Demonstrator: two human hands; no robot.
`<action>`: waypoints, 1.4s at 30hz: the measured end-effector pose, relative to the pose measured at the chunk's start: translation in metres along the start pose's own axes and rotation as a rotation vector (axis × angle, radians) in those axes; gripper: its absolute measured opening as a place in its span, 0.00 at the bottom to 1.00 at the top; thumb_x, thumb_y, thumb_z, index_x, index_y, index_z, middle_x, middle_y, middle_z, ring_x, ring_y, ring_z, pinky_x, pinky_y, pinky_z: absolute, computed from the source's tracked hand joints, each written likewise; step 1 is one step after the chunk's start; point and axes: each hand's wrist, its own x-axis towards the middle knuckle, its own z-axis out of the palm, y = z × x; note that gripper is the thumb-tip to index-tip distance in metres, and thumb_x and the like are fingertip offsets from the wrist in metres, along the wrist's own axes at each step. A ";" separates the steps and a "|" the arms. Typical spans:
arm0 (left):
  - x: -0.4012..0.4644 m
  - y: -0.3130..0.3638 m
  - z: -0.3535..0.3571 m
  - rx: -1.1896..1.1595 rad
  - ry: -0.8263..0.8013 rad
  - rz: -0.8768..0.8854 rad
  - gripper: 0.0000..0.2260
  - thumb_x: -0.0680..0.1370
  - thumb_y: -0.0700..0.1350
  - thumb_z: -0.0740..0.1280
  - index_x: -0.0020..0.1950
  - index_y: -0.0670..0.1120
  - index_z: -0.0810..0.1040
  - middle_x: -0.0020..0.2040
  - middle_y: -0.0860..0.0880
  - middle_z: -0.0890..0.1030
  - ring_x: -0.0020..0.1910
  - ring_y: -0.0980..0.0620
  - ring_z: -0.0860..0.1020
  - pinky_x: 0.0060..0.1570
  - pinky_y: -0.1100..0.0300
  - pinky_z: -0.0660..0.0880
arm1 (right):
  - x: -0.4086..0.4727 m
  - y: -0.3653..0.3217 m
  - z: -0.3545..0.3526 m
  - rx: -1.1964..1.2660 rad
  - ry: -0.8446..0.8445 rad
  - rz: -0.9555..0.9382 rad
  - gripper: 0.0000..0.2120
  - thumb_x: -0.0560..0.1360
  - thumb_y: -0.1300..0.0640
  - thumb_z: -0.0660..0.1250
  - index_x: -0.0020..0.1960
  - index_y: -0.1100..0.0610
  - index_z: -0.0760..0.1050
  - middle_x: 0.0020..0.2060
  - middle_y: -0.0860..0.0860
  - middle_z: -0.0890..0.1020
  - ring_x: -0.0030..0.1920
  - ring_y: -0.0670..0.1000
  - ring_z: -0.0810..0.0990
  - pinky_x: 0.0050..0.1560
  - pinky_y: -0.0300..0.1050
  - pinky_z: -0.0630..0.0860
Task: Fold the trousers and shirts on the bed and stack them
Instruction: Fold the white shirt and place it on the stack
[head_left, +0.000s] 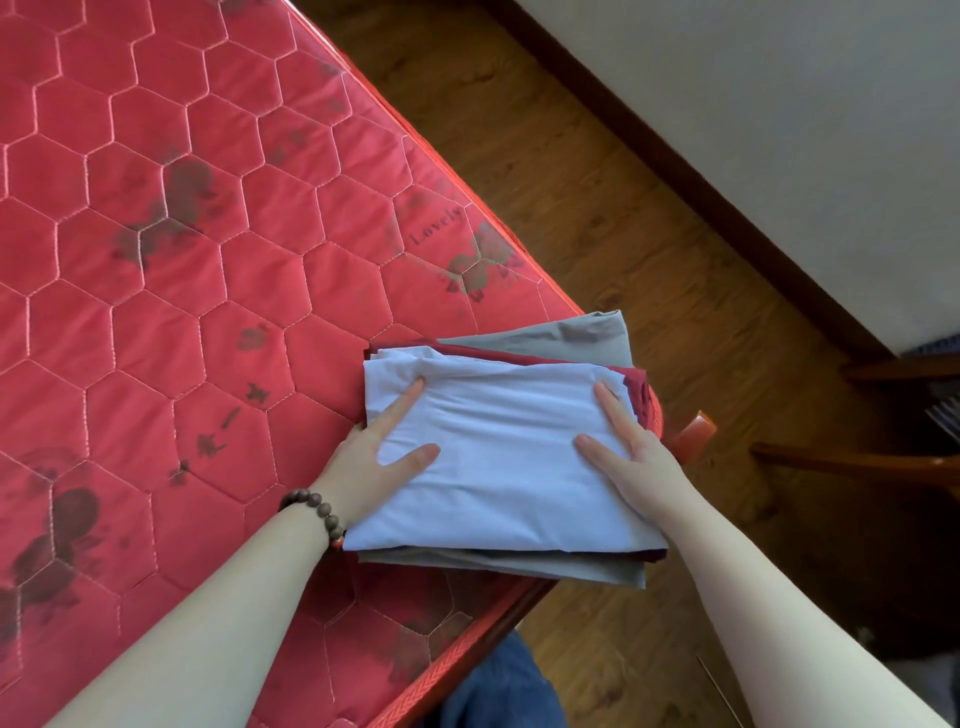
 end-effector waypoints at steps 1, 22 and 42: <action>-0.002 0.001 0.001 -0.016 0.019 0.002 0.33 0.66 0.71 0.64 0.67 0.79 0.53 0.68 0.49 0.70 0.67 0.49 0.68 0.68 0.54 0.64 | 0.000 -0.001 0.000 0.007 0.005 -0.006 0.27 0.73 0.35 0.64 0.60 0.15 0.51 0.62 0.38 0.66 0.60 0.45 0.68 0.62 0.43 0.66; -0.148 0.199 -0.096 -0.038 0.113 0.235 0.29 0.69 0.66 0.69 0.66 0.78 0.59 0.67 0.47 0.72 0.65 0.53 0.69 0.67 0.57 0.64 | -0.180 -0.149 -0.123 0.021 0.227 -0.167 0.27 0.74 0.40 0.65 0.70 0.28 0.58 0.67 0.51 0.71 0.60 0.50 0.72 0.62 0.45 0.69; -0.082 0.450 -0.052 -0.119 0.209 0.315 0.29 0.74 0.57 0.70 0.72 0.68 0.63 0.65 0.58 0.70 0.61 0.60 0.69 0.48 0.79 0.65 | -0.131 -0.196 -0.392 -0.001 0.227 -0.315 0.29 0.74 0.43 0.67 0.73 0.35 0.61 0.73 0.44 0.66 0.69 0.50 0.67 0.69 0.45 0.64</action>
